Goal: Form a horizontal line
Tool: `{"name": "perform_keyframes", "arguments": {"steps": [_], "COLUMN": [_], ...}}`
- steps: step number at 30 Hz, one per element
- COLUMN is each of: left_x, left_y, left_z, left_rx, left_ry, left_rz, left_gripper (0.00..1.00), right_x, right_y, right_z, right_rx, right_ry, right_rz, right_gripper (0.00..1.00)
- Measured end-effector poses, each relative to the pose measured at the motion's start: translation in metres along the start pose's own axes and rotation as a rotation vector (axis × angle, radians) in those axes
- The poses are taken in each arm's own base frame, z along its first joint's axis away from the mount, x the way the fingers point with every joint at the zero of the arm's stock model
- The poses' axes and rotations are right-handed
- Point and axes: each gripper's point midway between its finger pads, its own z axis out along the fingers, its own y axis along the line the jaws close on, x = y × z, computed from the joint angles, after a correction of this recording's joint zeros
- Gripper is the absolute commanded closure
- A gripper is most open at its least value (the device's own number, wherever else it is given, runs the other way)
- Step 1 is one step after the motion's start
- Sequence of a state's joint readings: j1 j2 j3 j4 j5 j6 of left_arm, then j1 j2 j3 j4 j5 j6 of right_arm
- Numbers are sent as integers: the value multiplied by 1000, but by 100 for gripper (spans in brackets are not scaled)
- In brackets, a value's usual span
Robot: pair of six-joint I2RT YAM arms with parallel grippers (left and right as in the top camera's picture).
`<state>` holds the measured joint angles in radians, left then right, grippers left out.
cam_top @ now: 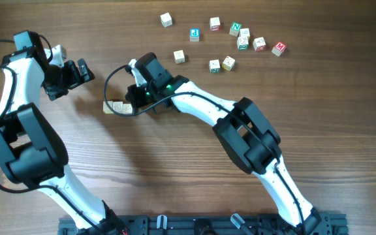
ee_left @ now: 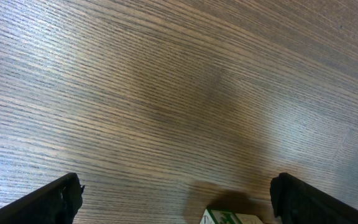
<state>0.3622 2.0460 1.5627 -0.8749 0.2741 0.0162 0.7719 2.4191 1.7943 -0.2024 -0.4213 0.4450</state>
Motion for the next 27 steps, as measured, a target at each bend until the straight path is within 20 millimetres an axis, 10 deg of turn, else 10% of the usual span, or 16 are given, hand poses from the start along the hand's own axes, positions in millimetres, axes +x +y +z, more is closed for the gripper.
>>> {"name": "perform_keyframes", "arguments": {"steps": [7, 14, 24, 27], "left_x": [0, 0, 0, 0], "left_y": [0, 0, 0, 0], "left_z": [0, 0, 0, 0], "left_rx": [0, 0, 0, 0], "left_ry": [0, 0, 0, 0], "left_rz": [0, 0, 0, 0], "left_gripper": [0, 0, 0, 0], "right_x": [2, 4, 52, 53], "right_y": [-63, -7, 67, 62], "right_z": [-41, -122, -62, -53], "right_rx": [161, 215, 158, 155], "right_ry": [79, 141, 118, 119], "right_rz": [119, 154, -16, -13], "right_gripper": [95, 96, 96, 96]}}
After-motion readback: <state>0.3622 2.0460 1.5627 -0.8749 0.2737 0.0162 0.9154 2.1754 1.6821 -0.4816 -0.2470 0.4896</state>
